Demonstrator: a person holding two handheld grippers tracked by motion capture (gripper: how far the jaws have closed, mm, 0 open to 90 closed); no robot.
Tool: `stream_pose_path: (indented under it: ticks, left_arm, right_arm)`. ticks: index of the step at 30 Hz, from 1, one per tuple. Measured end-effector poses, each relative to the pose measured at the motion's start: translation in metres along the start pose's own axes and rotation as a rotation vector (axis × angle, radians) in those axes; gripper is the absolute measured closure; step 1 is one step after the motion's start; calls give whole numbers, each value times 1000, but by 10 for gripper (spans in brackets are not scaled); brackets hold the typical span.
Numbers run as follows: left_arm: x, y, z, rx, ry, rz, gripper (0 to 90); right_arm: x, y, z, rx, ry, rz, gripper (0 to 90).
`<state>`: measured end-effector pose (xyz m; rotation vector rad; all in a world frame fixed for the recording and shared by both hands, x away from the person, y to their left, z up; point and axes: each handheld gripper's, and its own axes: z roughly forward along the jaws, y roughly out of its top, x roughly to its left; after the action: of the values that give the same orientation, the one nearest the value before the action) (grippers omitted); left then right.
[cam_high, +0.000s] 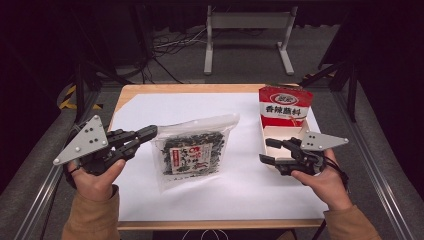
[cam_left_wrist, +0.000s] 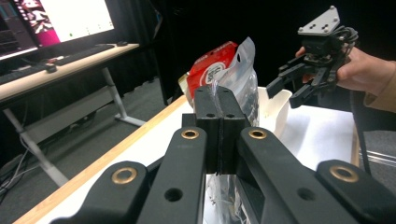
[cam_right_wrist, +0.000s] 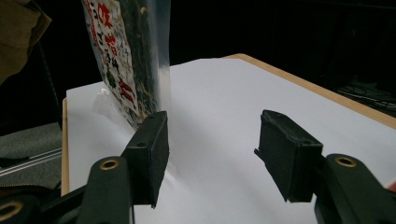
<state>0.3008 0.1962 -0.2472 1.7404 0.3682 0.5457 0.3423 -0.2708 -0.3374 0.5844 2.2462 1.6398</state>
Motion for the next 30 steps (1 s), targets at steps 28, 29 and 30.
stream_pose_path:
  ticks: [28, 29, 30]
  left_arm:
    - [-14, 8, 37, -42, -99, 2, 900]
    - [-14, 8, 38, -43, -102, 1, 900]
    - [-14, 7, 39, -42, -103, 1, 900]
  right_arm:
    - [27, 39, 62, 17, 183, -72, 341]
    - [27, 39, 62, 17, 183, -72, 341]
    - [28, 40, 63, 16, 189, -72, 344]
